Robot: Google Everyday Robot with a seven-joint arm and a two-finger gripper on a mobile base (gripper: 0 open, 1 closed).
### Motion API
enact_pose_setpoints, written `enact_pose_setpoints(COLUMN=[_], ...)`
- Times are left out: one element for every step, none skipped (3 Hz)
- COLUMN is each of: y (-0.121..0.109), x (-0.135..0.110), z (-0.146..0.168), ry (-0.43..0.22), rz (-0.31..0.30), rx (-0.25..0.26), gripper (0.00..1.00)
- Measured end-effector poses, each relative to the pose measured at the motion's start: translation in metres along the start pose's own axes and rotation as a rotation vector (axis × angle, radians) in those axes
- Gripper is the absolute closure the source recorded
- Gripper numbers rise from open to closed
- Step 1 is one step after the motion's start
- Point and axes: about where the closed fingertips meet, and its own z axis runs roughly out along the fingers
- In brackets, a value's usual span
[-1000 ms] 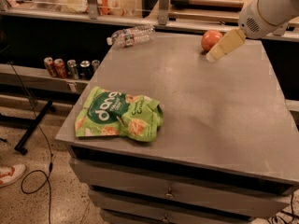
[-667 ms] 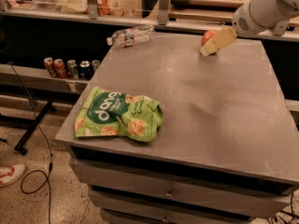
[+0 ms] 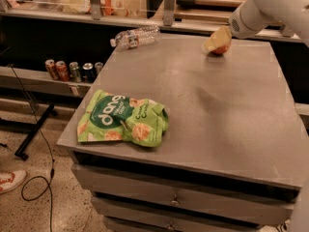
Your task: Move apple near green rice chip bag
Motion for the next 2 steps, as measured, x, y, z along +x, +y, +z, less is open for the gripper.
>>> enact_pose_setpoints(y=[-0.008, -0.012], x=[-0.003, -0.006], z=[0.020, 0.036], ry=[0.011, 0.014], rz=[0.043, 0.068], rx=[0.047, 0.060], gripper=[0.00, 0.00])
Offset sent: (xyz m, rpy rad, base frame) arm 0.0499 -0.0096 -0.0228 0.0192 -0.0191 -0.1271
